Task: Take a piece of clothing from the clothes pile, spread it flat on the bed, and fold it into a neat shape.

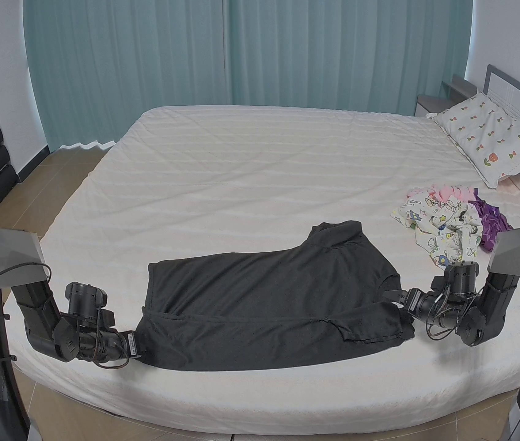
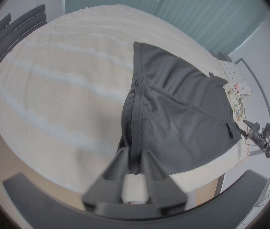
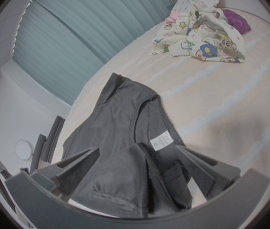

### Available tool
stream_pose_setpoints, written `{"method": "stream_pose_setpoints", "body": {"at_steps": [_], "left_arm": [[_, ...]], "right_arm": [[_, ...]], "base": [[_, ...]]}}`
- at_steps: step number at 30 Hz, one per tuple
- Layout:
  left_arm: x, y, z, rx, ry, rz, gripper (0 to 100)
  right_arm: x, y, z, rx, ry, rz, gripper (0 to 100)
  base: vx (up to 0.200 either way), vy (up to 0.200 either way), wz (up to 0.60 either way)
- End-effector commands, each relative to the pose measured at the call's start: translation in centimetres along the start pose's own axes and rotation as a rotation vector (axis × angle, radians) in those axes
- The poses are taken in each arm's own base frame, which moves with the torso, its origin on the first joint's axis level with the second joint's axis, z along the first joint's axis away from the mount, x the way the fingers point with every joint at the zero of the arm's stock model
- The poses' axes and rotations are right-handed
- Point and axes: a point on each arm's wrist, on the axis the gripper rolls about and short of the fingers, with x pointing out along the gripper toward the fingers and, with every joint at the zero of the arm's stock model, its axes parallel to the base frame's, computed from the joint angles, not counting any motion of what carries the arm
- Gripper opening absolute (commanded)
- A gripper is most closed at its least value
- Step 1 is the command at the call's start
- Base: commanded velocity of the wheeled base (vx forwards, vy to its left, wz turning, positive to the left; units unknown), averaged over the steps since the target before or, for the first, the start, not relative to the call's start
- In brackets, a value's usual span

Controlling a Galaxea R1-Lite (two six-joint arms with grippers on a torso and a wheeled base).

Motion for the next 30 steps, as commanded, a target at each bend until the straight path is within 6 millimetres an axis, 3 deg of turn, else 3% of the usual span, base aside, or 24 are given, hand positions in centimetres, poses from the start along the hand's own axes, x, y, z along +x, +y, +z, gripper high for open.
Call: {"method": "stream_pose_setpoints", "body": {"at_steps": [1, 13, 14, 19, 24, 30], "left_arm": [[-0.6, 0.4, -0.2, 0.02, 0.036, 0.021, 0], [-1.5, 0.4, -0.3, 0.029, 0.102, 0.055, 0], [-1.5, 0.4, -0.4, 0.028, 0.11, 0.056, 100], [-1.6, 0.4, -0.4, 0.029, 0.119, 0.057, 100], [-2.2, 0.2, 1.5, 0.001, 0.035, 0.031, 100], [-1.2, -0.7, 4.0, -0.14, -0.092, -0.033, 100]], "right_arm": [[0.0, 0.1, 0.1, -0.001, -0.002, 0.002, 100], [0.0, 0.0, 0.0, -0.002, 0.001, 0.0, 100], [0.0, 0.0, 0.0, -0.002, -0.001, 0.001, 100], [0.0, 0.1, 0.1, -0.003, -0.002, 0.002, 100], [0.0, 0.1, 0.1, -0.004, -0.004, 0.003, 100], [0.1, 0.2, 0.2, -0.007, -0.008, 0.008, 100]], "base": [[0.0, 0.0, 0.0], [0.0, 0.0, 0.0], [0.0, 0.0, 0.0], [0.0, 0.0, 0.0], [0.0, 0.0, 0.0], [0.0, 0.0, 0.0]]}}
